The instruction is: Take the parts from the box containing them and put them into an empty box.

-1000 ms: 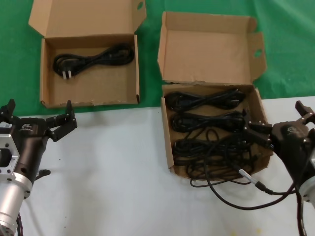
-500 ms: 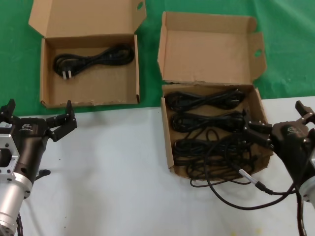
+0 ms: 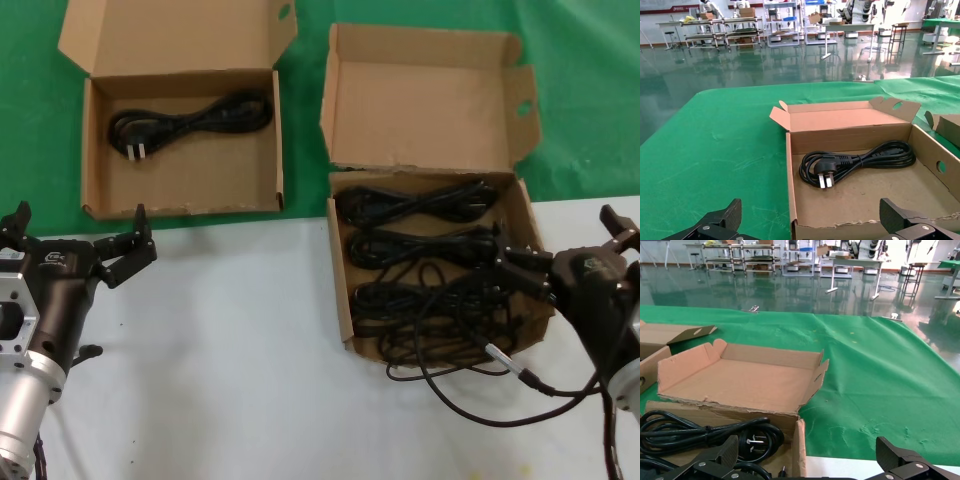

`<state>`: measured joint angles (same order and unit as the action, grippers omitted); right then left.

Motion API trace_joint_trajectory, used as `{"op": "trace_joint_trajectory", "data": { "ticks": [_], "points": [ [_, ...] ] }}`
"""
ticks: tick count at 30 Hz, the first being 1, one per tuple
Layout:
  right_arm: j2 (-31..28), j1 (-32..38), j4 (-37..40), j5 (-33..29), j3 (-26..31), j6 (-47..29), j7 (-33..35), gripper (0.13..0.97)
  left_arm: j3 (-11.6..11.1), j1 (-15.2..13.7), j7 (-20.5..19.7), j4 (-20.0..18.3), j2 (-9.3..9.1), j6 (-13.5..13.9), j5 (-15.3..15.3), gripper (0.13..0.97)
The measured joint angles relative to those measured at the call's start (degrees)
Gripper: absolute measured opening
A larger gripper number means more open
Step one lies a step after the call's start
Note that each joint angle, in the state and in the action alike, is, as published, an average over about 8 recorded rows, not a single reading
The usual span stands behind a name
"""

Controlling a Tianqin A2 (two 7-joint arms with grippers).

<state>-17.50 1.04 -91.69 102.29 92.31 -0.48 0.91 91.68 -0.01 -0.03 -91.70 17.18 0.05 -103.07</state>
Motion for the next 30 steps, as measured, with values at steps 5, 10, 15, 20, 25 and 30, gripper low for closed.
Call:
{"op": "trace_joint_trajectory", "data": {
  "ticks": [5, 10, 15, 20, 25, 30],
  "points": [
    [0.00, 0.00, 0.00, 0.00, 0.00, 0.00, 0.00, 0.966, 0.00, 0.00, 0.00, 0.00, 0.00, 0.00, 0.00, 0.966],
    [0.00, 0.00, 0.00, 0.00, 0.00, 0.00, 0.00, 0.966, 0.00, 0.00, 0.00, 0.00, 0.00, 0.00, 0.00, 0.966],
    [0.00, 0.00, 0.00, 0.00, 0.00, 0.00, 0.00, 0.966, 0.00, 0.00, 0.00, 0.00, 0.00, 0.00, 0.00, 0.966],
    [0.00, 0.00, 0.00, 0.00, 0.00, 0.00, 0.00, 0.966, 0.00, 0.00, 0.00, 0.00, 0.00, 0.00, 0.00, 0.966],
    [0.00, 0.00, 0.00, 0.00, 0.00, 0.00, 0.00, 0.966, 0.00, 0.00, 0.00, 0.00, 0.00, 0.00, 0.00, 0.966],
    [0.00, 0.00, 0.00, 0.00, 0.00, 0.00, 0.00, 0.966, 0.00, 0.00, 0.00, 0.00, 0.00, 0.00, 0.00, 0.966]
  ]
}}
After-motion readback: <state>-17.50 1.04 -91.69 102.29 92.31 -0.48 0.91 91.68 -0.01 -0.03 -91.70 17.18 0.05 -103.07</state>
